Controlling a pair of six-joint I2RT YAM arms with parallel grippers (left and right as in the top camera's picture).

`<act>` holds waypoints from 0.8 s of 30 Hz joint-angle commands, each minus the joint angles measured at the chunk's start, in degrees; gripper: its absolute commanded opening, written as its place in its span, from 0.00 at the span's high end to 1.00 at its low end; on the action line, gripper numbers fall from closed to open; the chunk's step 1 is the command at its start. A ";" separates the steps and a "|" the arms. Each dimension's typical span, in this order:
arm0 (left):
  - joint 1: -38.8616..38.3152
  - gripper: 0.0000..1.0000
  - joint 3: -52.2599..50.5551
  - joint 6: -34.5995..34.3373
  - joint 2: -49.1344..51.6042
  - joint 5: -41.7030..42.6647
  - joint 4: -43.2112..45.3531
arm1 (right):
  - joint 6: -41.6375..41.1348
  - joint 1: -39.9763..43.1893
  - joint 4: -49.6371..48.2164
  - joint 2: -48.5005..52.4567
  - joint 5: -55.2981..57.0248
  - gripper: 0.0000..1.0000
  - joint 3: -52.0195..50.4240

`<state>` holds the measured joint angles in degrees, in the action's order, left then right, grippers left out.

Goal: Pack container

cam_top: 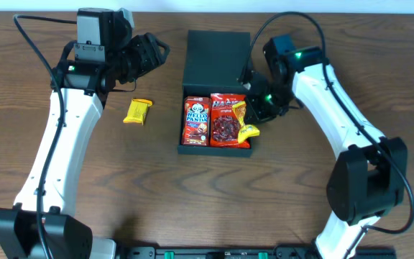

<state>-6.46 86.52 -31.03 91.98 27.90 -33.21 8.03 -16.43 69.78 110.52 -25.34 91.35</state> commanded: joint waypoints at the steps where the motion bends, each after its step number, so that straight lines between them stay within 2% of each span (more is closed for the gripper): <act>1: 0.17 0.35 -0.37 1.51 -0.61 -1.14 -0.17 | 0.09 -0.52 -1.31 -0.68 -0.61 0.98 -3.43; 11: 0.17 0.34 -0.39 2.78 -0.61 -1.14 -0.20 | -1.68 -0.55 -4.17 -0.68 0.33 0.98 -7.15; 16: 0.17 0.34 -0.39 2.78 -0.61 -1.14 -0.22 | -6.75 -0.68 -6.45 -0.66 8.24 0.98 -7.45; 24: 0.17 0.34 -0.37 2.78 -0.61 -1.14 -0.20 | -8.68 -1.14 -11.50 0.24 12.50 0.98 -8.98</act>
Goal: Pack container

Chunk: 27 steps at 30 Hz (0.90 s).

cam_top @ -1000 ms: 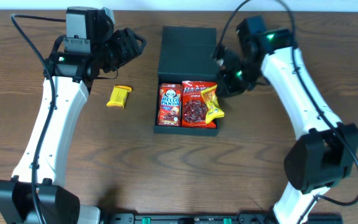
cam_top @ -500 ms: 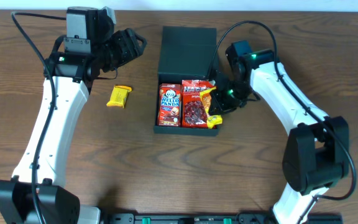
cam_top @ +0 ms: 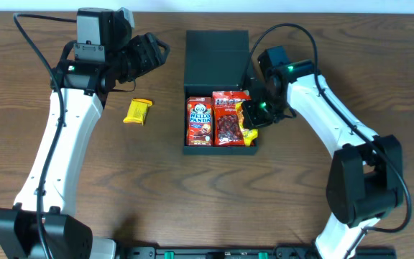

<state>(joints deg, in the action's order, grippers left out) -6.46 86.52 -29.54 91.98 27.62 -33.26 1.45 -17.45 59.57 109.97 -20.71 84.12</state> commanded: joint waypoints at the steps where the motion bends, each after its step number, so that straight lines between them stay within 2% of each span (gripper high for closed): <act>1: 0.17 0.34 -0.39 1.27 -0.61 -0.85 -0.15 | -2.12 -0.11 -1.97 0.94 7.80 0.98 -1.75; 7: 0.17 0.34 -0.39 1.27 -0.61 -1.25 -0.11 | -2.29 -0.20 -2.71 0.90 6.71 0.99 0.39; 16: 0.17 0.34 -0.39 1.29 -0.61 -2.60 0.31 | 1.22 -0.09 5.03 -1.62 2.93 0.98 13.27; 27: 0.17 0.34 -0.39 1.27 -0.61 -3.10 0.33 | 1.14 0.39 12.31 -2.05 8.41 0.98 10.80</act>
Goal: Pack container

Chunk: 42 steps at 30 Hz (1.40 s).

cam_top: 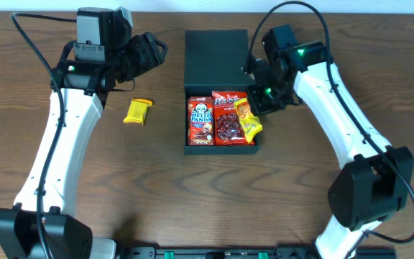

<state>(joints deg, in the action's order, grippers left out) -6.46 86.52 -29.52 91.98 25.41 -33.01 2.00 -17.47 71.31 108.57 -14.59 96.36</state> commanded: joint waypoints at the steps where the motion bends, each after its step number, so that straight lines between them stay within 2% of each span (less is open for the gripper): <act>1: 0.17 0.34 -0.39 1.25 -0.61 -1.01 0.09 | 0.33 0.42 0.72 -0.66 3.37 0.98 -2.08; 15: 0.17 0.34 -0.39 1.25 -0.61 -1.01 0.09 | 0.24 -0.66 -2.16 -0.66 1.46 0.98 -11.10; 36: 0.17 0.34 -0.39 1.25 -0.61 -0.98 0.04 | 0.15 -2.91 -4.28 1.27 0.94 0.98 -11.37; 42: 0.17 0.34 -0.39 1.27 -0.61 -1.01 0.04 | 0.17 -2.10 -1.16 1.20 3.76 0.98 -8.92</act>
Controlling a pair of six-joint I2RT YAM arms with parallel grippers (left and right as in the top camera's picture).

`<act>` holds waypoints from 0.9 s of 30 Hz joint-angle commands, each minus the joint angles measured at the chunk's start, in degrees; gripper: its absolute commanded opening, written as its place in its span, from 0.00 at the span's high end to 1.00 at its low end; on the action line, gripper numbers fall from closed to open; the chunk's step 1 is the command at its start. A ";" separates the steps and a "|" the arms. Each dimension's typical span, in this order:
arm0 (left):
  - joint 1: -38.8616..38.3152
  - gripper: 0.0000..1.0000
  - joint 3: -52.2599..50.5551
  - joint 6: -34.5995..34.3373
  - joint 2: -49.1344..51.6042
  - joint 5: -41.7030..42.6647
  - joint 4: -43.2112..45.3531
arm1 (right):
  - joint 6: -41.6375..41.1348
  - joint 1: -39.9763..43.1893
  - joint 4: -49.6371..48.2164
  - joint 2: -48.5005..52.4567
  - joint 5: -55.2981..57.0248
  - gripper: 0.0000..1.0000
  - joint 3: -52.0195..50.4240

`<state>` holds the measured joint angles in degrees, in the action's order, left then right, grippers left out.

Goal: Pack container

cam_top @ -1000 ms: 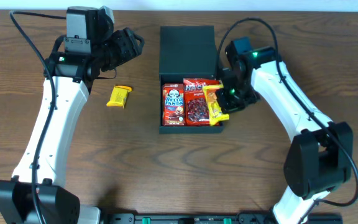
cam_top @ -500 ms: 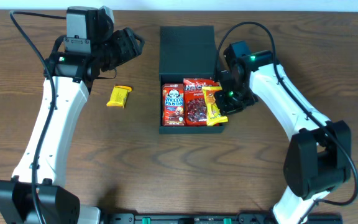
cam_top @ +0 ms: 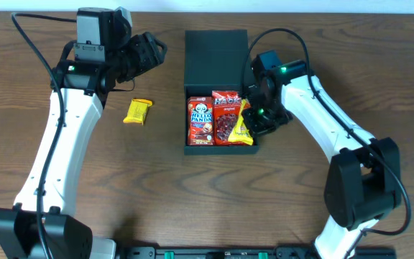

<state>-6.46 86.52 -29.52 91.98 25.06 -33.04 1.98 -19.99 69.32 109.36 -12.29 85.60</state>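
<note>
The black container [cam_top: 220, 149] sits at mid-table with its lid [cam_top: 217, 52] folded back behind it. Inside stand a red Hello Panda box [cam_top: 200, 121] and a red snack bag [cam_top: 226, 116]. A yellow packet [cam_top: 241, 125] leans tilted at the tray's right wall, mostly inside. My right gripper [cam_top: 259, 119] is against that packet's right edge; its dark fingers do not show how they stand. A second yellow snack [cam_top: 138, 111] lies on the table left of the container. My left gripper [cam_top: 152, 53] hovers open above and behind it, holding nothing.
The wooden table [cam_top: 192, 201] stretches around the container. The right arm's elbow and cable [cam_top: 286, 43] arch over the area right of the lid. The left arm [cam_top: 56, 144] runs down the left side.
My right gripper has come down from beside the lid to the tray's right wall. The yellow packet, which lay across the right edge, now leans tilted further inside. The left arm is unchanged.
The yellow packet first hung over the tray's right front corner with my right gripper just behind it. It then sat higher along the right wall, and the container shifted slightly right. The gripper drew back toward the lid, and now presses beside the packet.
</note>
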 commanded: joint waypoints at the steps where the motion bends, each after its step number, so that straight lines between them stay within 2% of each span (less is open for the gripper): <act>1: 0.17 0.34 -0.39 1.27 -0.61 -0.66 0.09 | 0.17 0.61 1.75 0.35 1.81 0.98 3.21; 8: 0.17 0.34 -0.39 1.27 -0.61 -0.66 0.07 | 0.17 1.49 2.99 0.13 1.97 0.98 12.81; 15: 0.17 0.34 -0.39 1.29 -0.61 -0.68 0.07 | 0.20 1.14 -1.66 1.18 -2.80 0.98 10.29; 27: 0.17 0.34 -0.39 1.29 -0.61 -1.55 0.07 | 0.22 0.85 -3.76 9.51 -2.19 0.98 7.32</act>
<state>-6.46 86.52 -29.52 91.98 24.40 -33.04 1.96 -18.83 66.19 117.64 -14.55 93.43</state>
